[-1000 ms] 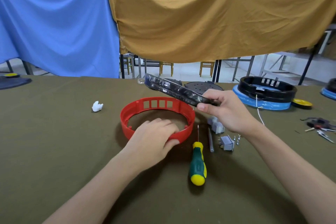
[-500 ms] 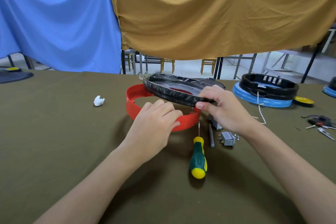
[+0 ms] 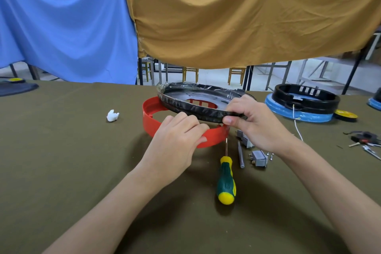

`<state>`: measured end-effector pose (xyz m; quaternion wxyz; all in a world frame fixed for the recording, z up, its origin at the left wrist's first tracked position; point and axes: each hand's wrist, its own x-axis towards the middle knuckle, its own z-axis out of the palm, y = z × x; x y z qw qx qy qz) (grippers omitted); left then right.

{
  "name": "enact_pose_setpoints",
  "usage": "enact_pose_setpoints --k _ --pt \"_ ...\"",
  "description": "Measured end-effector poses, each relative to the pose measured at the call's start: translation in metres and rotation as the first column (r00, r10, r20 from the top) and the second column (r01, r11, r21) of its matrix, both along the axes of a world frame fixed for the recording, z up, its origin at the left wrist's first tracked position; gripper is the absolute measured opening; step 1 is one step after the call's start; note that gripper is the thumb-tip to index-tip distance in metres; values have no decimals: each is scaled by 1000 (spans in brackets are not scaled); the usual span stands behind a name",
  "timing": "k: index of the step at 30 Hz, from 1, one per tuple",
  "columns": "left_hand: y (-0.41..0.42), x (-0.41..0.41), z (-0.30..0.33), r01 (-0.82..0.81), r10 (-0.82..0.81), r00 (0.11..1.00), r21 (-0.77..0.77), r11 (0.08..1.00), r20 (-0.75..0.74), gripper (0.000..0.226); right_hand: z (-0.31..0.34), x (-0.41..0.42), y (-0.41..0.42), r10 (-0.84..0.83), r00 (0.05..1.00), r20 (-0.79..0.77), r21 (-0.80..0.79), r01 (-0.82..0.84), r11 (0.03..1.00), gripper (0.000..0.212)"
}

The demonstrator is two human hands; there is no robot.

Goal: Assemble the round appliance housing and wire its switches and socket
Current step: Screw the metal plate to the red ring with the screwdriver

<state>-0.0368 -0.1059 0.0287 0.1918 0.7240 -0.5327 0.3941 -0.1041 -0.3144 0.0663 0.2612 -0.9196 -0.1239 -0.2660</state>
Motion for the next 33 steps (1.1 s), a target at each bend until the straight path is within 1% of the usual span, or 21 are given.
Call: enact_pose_setpoints --k 2,6,13,17,19,23,26,29,31,33 --pt "1 0 0 -4 4 1000 5 1000 -2 13 0 0 0 -1 1000 1 -2 1 1000 37" --pt "1 -1 0 -9 9 1000 -5 1000 -4 13 -2 0 -5 -7 1000 -2 17 7 1000 18" --pt "2 -1 1 -3 3 1000 8 1000 1 18 -3 -1 -1 -9 1000 -13 -6 9 1000 30" --pt "2 -1 1 -7 7 1000 -3 1000 -28 13 -5 1 -3 -35 999 -8 -31 35 999 15" --pt "2 -1 0 1 -1 998 -2 1000 -58 10 -8 2 -3 -44 999 -9 -43 43 998 14" --pt "2 2 -5 30 -24 997 81 996 -78 10 -15 3 -1 -16 999 -45 -133 10 991 16" --pt "3 7 -8 38 -31 998 133 990 -57 10 -23 5 0 5 997 -80 -135 -16 991 12" --pt "6 10 -8 11 -4 999 184 983 -40 18 -28 7 2 19 995 -101 -151 -34 988 9" --pt "7 10 -6 15 -5 996 118 993 -91 25 -29 7 2 22 995 -100 -157 -38 987 9" --pt "8 12 -4 10 -8 982 10 1000 -189 25 -29 7 2 27 994 -103 -154 -43 987 8"
